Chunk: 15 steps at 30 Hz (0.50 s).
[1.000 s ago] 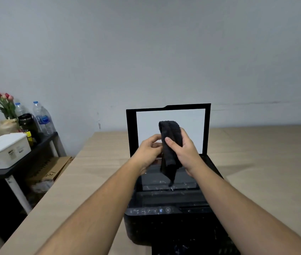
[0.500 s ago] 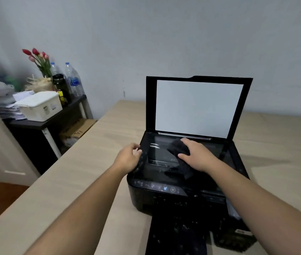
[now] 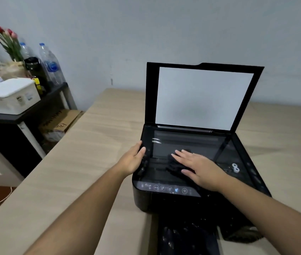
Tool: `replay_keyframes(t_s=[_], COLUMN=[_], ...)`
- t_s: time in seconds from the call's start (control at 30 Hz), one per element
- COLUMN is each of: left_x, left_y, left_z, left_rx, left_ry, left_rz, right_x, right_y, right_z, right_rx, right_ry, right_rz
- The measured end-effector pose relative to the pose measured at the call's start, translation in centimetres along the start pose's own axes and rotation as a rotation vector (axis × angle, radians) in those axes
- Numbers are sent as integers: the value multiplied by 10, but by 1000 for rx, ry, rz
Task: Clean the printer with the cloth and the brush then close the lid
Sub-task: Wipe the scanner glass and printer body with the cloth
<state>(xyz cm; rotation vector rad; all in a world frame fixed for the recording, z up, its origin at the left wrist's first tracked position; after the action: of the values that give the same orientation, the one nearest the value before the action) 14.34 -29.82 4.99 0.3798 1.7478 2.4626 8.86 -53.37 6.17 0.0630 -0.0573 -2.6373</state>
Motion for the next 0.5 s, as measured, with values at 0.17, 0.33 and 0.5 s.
replay_keyframes(t_s=[0.17,0.33,0.5], left_x=[0,2,2], left_y=[-11,-9,-12], left_z=[1,4,4], left_rx=[177,235,289], left_ry=[4,-26,-69], left_rz=[26,59,54], right_x=[-22,-54,1], right_y=[35,-30,-3], right_z=[3,4,6], right_rx=[-41,-144,-400], right_ry=[-19,36,43], right_rz=[-385,-195,-15])
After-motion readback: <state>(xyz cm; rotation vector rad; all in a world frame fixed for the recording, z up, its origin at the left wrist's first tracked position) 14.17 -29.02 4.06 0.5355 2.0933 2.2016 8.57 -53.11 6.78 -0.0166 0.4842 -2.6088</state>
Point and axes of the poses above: each hand's wrist, its own x-axis away from the middle knuckle, its own z-axis out of the back of the hand, y = z × x, the point moved 3 cm from there along -x, towards the middle knuckle, and after that the axes turned 13 degrees about x, right-handed, at the moved point
